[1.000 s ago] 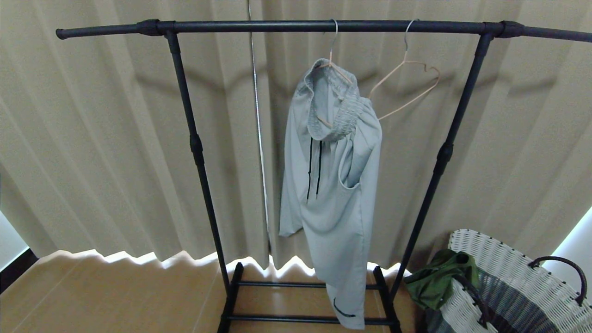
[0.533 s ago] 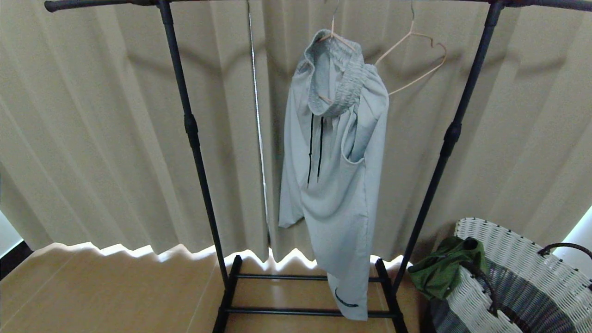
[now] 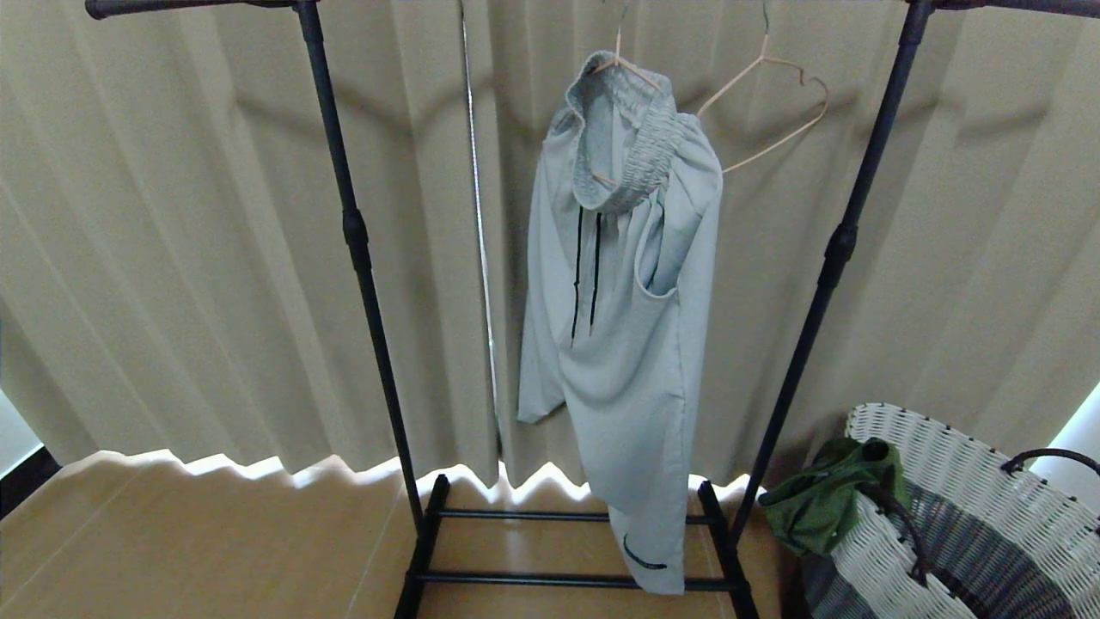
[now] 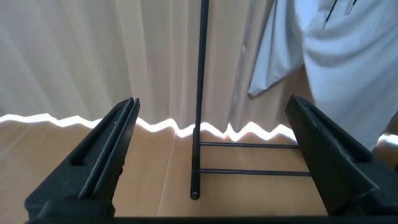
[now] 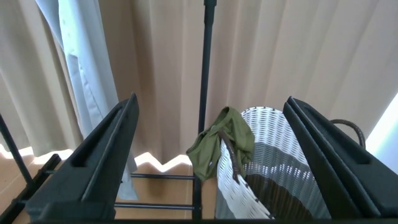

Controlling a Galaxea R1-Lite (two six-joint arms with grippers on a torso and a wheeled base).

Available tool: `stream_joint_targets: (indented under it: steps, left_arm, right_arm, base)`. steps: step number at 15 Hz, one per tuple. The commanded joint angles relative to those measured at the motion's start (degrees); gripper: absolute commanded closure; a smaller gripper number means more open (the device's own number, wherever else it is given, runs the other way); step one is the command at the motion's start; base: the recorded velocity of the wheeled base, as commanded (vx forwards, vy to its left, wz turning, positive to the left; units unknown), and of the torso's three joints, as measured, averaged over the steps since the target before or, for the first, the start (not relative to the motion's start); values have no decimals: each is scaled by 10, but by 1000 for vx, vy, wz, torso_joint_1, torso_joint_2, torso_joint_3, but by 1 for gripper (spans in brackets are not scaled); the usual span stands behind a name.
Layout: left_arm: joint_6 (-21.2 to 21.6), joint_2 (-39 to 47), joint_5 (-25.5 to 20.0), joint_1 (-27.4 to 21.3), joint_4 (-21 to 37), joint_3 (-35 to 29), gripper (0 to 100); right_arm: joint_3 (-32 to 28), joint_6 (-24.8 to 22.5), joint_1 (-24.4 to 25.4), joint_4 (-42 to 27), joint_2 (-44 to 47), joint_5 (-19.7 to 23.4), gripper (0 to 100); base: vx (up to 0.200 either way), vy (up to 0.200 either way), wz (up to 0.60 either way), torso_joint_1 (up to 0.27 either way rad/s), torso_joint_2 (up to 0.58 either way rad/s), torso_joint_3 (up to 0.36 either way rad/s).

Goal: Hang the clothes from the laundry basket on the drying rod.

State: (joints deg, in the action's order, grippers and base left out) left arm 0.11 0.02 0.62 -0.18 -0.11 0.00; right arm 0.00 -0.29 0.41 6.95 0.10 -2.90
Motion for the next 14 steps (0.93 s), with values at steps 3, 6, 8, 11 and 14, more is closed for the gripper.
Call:
stream_joint_targets:
  steps: [3,6,8,11,14]
  left_arm:
    - [1,1,1,0,0,0,0]
    - [2,1,1,0,0,0,0]
    - [2,1,1,0,0,0,0]
    - [2,1,0,0,0,0,0]
    - [2,0,0,0,0,0,0]
  right_arm:
    - [0,-1,0,0,0,0,0]
    - [0,-1,0,0,0,0,0]
    - [0,-1,0,0,0,-1,0]
    - [0,-1,0,0,0,0,0]
    - [0,-1,0,0,0,0,0]
  base:
    - [0,0,0,0,0,0]
    - [0,-133,0,-11,154,116]
    - [0,-200,0,2,56,27]
    - [0,-133,0,-3,10,10]
    - [0,0,0,0,0,0]
